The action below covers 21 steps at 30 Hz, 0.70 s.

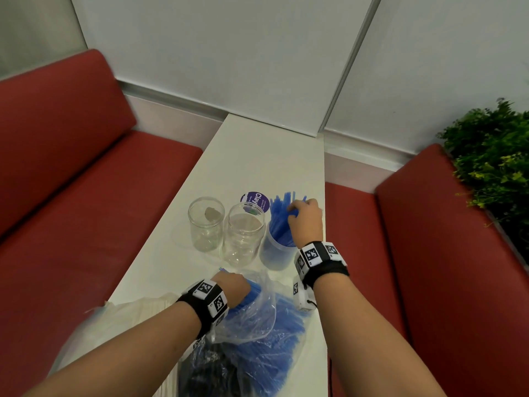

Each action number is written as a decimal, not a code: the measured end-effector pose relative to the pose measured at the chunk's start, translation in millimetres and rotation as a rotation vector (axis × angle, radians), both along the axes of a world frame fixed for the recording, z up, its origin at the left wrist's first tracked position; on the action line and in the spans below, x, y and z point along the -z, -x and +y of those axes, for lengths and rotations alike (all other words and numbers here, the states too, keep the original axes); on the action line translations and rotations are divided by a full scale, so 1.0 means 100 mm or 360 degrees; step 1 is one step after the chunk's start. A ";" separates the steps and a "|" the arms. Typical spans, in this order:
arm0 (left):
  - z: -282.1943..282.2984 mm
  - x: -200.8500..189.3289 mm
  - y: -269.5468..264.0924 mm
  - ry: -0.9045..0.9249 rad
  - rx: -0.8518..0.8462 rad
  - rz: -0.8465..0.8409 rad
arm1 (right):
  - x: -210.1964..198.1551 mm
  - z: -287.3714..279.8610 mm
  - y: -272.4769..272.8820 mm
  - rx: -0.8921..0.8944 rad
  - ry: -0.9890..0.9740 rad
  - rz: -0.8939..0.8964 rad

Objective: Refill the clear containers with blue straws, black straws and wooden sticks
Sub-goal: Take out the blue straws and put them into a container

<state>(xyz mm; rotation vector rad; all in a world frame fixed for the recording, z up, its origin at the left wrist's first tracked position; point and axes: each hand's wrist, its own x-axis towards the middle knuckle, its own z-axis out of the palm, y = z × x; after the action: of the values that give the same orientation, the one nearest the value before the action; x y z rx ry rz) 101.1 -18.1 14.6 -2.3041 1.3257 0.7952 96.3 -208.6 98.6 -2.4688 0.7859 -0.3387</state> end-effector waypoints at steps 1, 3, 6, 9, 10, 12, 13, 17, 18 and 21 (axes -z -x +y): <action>0.00 -0.03 -0.01 0.0022 -0.0019 0.0002 | -0.06 -0.01 0.00 0.0011 -0.0027 -0.0090; 0.02 -0.12 -0.04 0.0118 -0.0042 -0.0008 | -0.16 -0.01 0.01 0.0052 0.0015 -0.0222; 0.04 -0.26 -0.11 0.0248 -0.0067 0.0040 | -0.24 0.02 0.07 -0.0064 0.0036 -0.0138; 0.00 -0.39 -0.14 0.0197 -0.0090 0.0097 | -0.26 0.05 0.13 -0.0082 0.0057 -0.0126; -0.03 -0.42 -0.14 0.0146 -0.0094 0.0115 | -0.28 0.09 0.18 -0.0035 0.0134 -0.0245; -0.06 -0.48 -0.15 0.0061 -0.0107 0.0144 | -0.30 0.21 0.30 -0.0058 0.0191 -0.0669; -0.07 -0.52 -0.16 0.0042 -0.0117 0.0148 | -0.28 0.28 0.36 -0.0182 0.0064 -0.0827; -0.10 -0.70 -0.19 0.0028 -0.0183 0.0091 | 0.01 0.58 0.59 -0.0715 -0.0906 -0.0215; -0.12 -0.75 -0.19 0.0015 -0.0189 0.0071 | 0.13 0.63 0.63 -0.0791 -0.1043 0.0019; -0.16 -0.93 -0.17 0.0012 -0.0111 -0.0001 | 0.49 0.75 0.75 -0.0898 -0.0998 0.0440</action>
<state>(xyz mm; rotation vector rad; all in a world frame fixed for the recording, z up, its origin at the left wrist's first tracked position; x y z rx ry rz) 117.7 -34.6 107.9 -2.3678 1.2563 0.8126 21.6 -133.7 49.6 -2.0252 0.2075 0.4056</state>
